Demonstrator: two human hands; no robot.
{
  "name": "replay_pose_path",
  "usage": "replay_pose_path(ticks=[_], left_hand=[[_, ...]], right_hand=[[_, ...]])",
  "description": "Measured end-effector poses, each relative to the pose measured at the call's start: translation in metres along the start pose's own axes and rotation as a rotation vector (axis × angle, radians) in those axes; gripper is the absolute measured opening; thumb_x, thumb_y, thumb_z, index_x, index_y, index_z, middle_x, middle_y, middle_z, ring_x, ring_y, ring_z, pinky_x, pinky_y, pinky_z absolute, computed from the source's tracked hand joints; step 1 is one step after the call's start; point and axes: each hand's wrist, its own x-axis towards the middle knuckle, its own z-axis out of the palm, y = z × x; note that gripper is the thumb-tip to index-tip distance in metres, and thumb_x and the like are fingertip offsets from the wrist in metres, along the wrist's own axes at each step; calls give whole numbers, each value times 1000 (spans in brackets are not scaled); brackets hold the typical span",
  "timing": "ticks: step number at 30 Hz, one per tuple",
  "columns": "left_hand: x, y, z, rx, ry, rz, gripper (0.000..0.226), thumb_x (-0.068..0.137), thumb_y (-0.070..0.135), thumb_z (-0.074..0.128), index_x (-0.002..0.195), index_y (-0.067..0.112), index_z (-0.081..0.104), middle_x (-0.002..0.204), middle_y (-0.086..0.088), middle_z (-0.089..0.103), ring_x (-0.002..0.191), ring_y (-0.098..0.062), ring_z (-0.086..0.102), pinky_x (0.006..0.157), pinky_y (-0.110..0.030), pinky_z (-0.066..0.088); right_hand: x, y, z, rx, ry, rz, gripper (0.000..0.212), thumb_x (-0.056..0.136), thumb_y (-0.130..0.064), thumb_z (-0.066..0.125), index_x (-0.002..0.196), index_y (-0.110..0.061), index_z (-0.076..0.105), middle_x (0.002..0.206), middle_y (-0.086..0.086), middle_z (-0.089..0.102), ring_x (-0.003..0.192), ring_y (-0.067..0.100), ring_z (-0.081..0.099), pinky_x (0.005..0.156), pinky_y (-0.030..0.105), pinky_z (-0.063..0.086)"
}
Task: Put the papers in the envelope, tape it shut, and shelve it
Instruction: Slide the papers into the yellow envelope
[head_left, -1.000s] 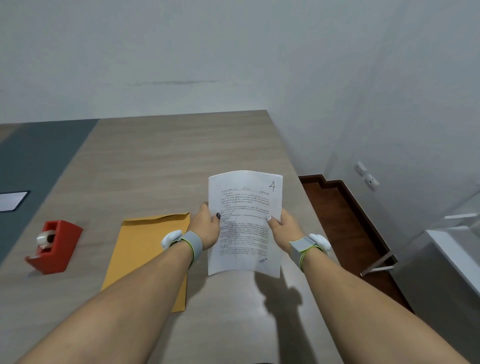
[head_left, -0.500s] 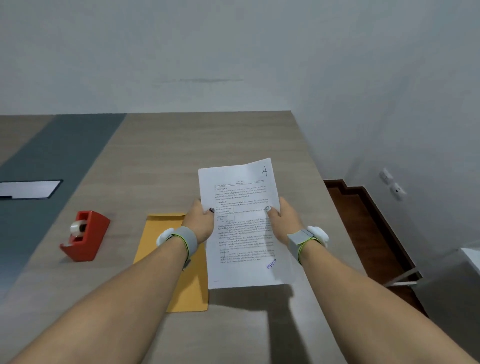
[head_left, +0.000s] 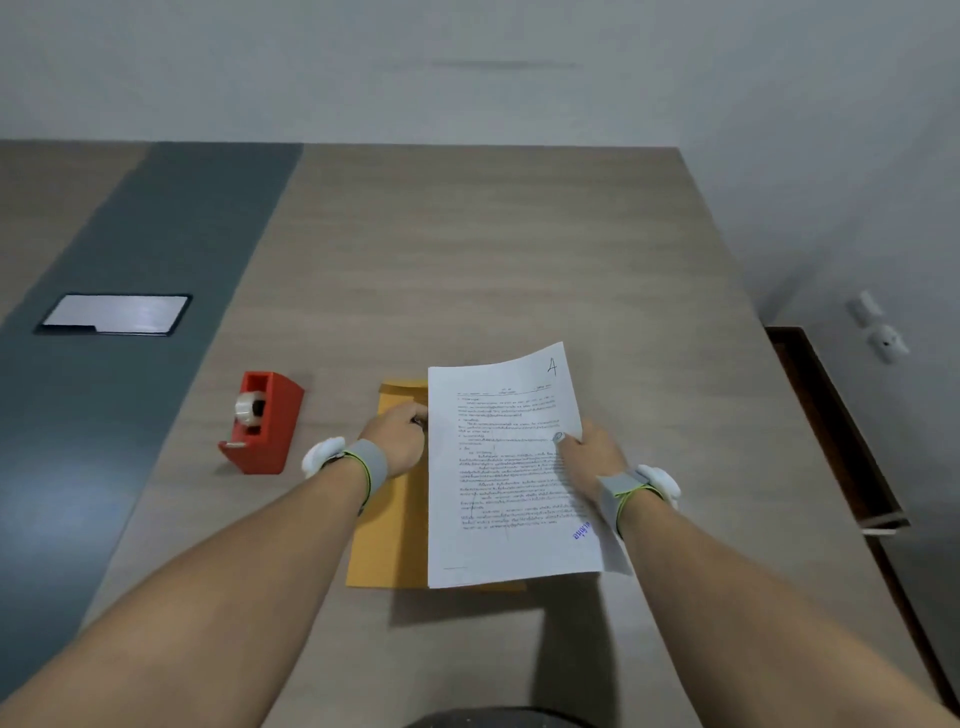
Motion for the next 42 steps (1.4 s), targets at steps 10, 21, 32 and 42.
replay_pose_path(ticks=[10, 21, 32, 42], left_hand=[[47, -53, 1, 688, -120, 103, 65, 92, 25, 62, 151, 23, 34, 167, 3, 10, 147, -34, 17, 119, -44, 29], [92, -43, -20, 832, -197, 160, 138, 54, 53, 91, 158, 19, 6, 167, 0, -6, 148, -38, 18, 116, -47, 35], [122, -38, -32, 695, -145, 232, 123, 42, 48, 96, 143, 25, 31, 139, 0, 27, 126, -26, 38, 102, -40, 47], [139, -20, -31, 489, -26, 232, 19, 92, 25, 68, 107, 16, 61, 126, -8, 58, 114, -30, 53, 88, -33, 42]], right_hand=[[-2, 11, 55, -133, 42, 152, 31, 99, -22, 42, 122, -6, 54, 117, 17, 65, 107, 35, 58, 84, 36, 44], [59, -16, 59, -230, 197, 145, 30, 98, -14, 43, 123, 0, 53, 109, 26, 66, 101, 43, 60, 77, 39, 44], [125, -29, 55, -220, 388, 45, 28, 98, -15, 47, 116, 5, 56, 98, 32, 66, 90, 46, 60, 65, 35, 31], [171, -92, 24, -228, 698, -207, 26, 96, -19, 43, 101, 1, 58, 79, 23, 61, 66, 40, 55, 58, 35, 27]])
